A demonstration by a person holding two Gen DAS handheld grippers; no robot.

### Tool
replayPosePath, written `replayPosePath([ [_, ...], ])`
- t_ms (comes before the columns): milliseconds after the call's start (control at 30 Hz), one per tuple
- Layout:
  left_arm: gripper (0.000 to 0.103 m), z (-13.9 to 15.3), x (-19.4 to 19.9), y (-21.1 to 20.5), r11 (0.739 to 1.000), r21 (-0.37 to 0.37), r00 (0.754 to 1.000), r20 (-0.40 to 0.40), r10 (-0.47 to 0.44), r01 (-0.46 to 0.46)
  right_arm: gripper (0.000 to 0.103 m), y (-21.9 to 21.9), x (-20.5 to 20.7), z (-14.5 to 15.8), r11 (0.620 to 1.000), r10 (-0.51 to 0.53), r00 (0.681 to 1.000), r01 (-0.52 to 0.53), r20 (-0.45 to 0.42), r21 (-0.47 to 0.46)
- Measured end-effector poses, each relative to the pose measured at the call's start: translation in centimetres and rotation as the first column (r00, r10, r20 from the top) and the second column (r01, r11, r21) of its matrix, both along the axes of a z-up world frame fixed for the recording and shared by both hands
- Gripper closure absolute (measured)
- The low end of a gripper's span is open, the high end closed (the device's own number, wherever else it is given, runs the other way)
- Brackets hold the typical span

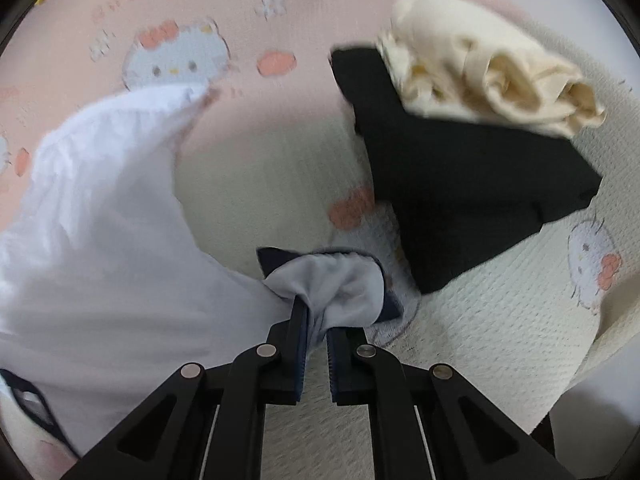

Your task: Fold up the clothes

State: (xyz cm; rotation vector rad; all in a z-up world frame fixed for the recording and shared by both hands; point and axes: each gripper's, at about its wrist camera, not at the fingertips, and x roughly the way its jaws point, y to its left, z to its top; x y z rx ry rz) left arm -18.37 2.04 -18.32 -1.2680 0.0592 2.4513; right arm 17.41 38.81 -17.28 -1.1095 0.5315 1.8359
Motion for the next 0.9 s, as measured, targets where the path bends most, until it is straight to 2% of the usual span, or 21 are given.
replayPosePath([
  [67,0.097,-1.3,0.2,0.5,0.998,-0.064,1.0,-0.012,-0.021,0.021,0.097,-0.2,0.0,-0.6,1.0,0.002,1.0,-0.002,-0.004,0.025],
  [133,0.097,-2.2,0.5,0.6,0.996,-0.086,0.999,-0.024,-0.031,0.029,0.097,-0.7,-0.6,-0.6,0.998,0.024,0.999,-0.025,0.034,0.056],
  [200,0.097,-2.0,0.7,0.5,0.997,-0.075,0.999,-0.039,-0.038,0.035,0.097,-0.9,-0.8,-0.7,0.997,0.039,0.998,-0.042,0.051,0.069],
  [333,0.097,-1.7,0.2,-0.3,0.999,0.011,0.999,0.015,-0.049,0.048,0.094,-1.2,-0.6,-0.7,0.994,0.087,0.996,-0.088,0.017,0.059],
  [400,0.096,-1.2,-0.1,-1.3,0.995,0.099,0.997,0.066,-0.029,0.022,0.08,-1.3,-0.1,-0.6,0.994,0.107,0.994,-0.106,-0.021,0.04],
  [467,0.096,-0.8,-0.1,-2.2,0.986,0.167,0.992,0.122,-0.012,-0.009,0.052,-1.4,0.1,-0.6,0.993,0.115,0.992,-0.115,-0.045,0.011],
  [500,0.095,-0.6,-0.1,-2.6,0.98,0.196,0.989,0.149,-0.003,-0.027,0.045,-1.5,0.3,-0.6,0.994,0.11,0.993,-0.11,-0.047,0.0],
  [533,0.095,-0.4,0.0,-3.0,0.975,0.217,0.986,0.165,0.006,-0.042,0.043,-1.6,0.5,-0.5,0.995,0.099,0.994,-0.099,-0.042,-0.006],
  [567,0.093,-0.1,0.2,-3.3,0.972,0.229,0.984,0.179,0.014,-0.055,0.042,-1.7,0.6,-0.5,0.996,0.087,0.996,-0.087,-0.036,-0.004],
  [633,0.08,0.5,0.8,-3.6,0.972,0.223,0.981,0.193,0.024,-0.068,0.042,-2.1,1.1,0.0,0.998,0.062,0.997,-0.062,-0.043,-0.003],
  [700,0.053,1.4,1.8,-3.5,0.98,0.189,0.987,0.156,0.031,-0.061,0.04,-2.5,1.7,0.6,0.999,0.037,0.998,-0.037,-0.054,-0.001],
  [767,0.048,2.3,2.7,-3.5,0.985,0.166,0.993,0.115,0.031,-0.05,0.037,-3.3,2.0,1.4,1.0,0.023,0.998,-0.022,-0.064,0.016],
  [900,0.048,3.7,4.4,-3.2,0.995,0.094,0.998,0.062,0.016,-0.022,0.033,-5.6,1.6,3.3,0.995,0.048,0.996,-0.041,-0.069,0.089],
])
